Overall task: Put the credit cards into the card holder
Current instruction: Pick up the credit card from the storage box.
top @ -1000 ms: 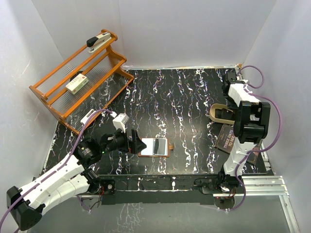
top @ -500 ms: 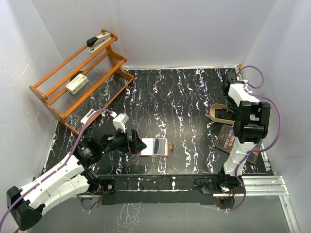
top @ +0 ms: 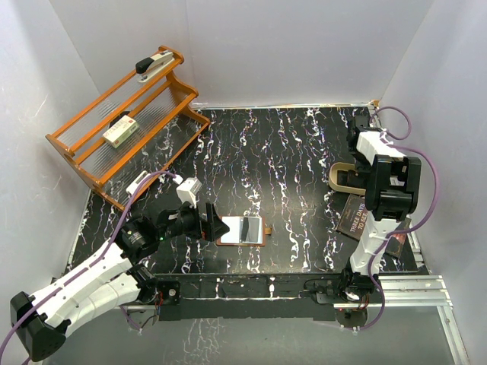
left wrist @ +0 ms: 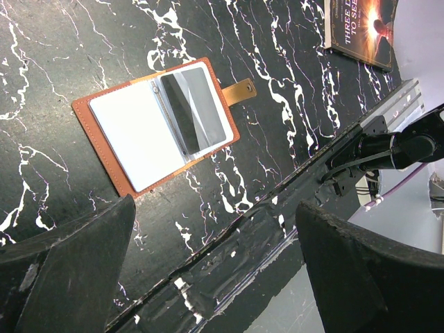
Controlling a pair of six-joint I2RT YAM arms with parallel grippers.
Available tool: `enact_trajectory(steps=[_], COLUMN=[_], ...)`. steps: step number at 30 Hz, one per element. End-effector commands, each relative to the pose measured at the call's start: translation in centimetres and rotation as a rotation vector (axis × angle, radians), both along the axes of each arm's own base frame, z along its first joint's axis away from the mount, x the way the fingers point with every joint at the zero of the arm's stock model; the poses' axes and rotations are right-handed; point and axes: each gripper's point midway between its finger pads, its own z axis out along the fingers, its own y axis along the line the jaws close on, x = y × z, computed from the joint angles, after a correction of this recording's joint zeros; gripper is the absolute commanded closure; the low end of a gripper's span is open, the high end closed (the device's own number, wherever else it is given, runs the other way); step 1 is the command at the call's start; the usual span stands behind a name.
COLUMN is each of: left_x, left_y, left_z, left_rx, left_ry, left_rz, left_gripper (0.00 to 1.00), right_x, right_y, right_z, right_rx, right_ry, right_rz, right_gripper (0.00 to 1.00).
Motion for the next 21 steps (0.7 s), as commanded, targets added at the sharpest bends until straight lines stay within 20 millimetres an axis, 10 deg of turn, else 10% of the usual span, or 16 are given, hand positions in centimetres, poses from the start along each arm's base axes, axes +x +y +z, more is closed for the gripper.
enact_trajectory(steps=[1, 21], left_x=[-0.2, -0.3], left_y=[0.1, 0.1], left_z=[0.1, 0.2], left_rx=[-0.006, -0.015], left_ry=[-0.008, -0.012], left_rz=[-0.008, -0.008], left_gripper=[0.01, 0.01], right_x=[0.8, 0.7], right_y=[-1.0, -2.1], right_z=[1.5, 4.5], right_rx=[-0.038, -0.085], right_ry=[-0.039, -0.085], right_rz=[-0.029, -0.037], right_gripper=[0.72, 0.89])
